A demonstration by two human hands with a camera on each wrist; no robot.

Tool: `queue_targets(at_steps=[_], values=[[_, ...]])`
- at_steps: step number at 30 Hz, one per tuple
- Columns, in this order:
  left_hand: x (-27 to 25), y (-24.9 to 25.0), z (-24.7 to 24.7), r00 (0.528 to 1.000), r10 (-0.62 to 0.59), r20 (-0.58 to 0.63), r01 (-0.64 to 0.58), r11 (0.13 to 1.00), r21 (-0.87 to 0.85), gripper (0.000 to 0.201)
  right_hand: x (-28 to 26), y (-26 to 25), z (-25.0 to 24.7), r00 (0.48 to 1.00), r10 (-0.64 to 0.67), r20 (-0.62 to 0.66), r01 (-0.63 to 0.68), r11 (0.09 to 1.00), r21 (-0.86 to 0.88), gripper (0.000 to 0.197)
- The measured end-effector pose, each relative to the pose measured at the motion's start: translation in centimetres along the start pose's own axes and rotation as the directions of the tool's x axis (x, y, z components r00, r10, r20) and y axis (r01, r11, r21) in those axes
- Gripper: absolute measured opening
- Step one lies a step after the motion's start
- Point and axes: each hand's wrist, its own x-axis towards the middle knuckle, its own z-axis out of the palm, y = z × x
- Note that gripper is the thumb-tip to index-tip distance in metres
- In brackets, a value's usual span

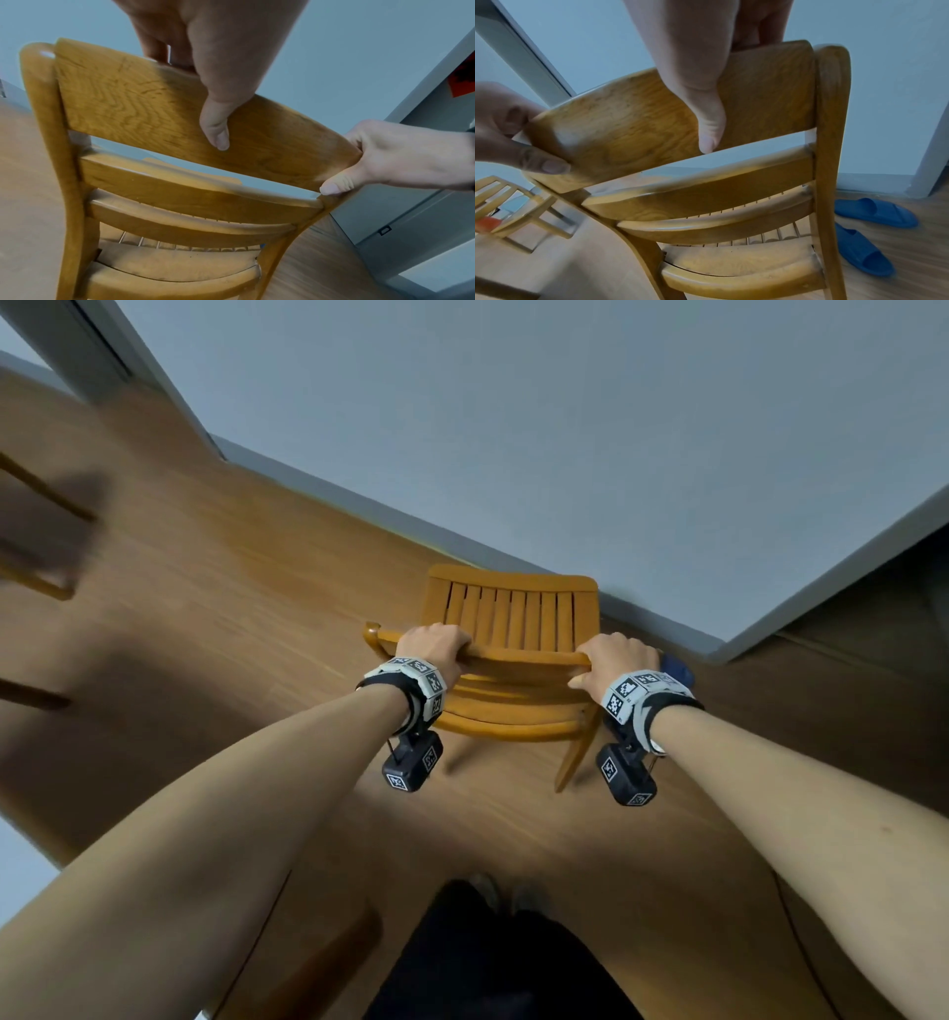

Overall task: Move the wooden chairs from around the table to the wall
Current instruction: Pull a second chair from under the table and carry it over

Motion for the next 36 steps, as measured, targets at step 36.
queue_targets(at_steps=[36], values=[[21.1, -13.6, 0.3, 0.865, 0.440, 0.241, -0.493, 0.833, 0.251, 0.012, 13.6, -11.3, 2.1, 0.911, 0.359, 0.204, -0.388, 0.913, 0.125, 0.033]])
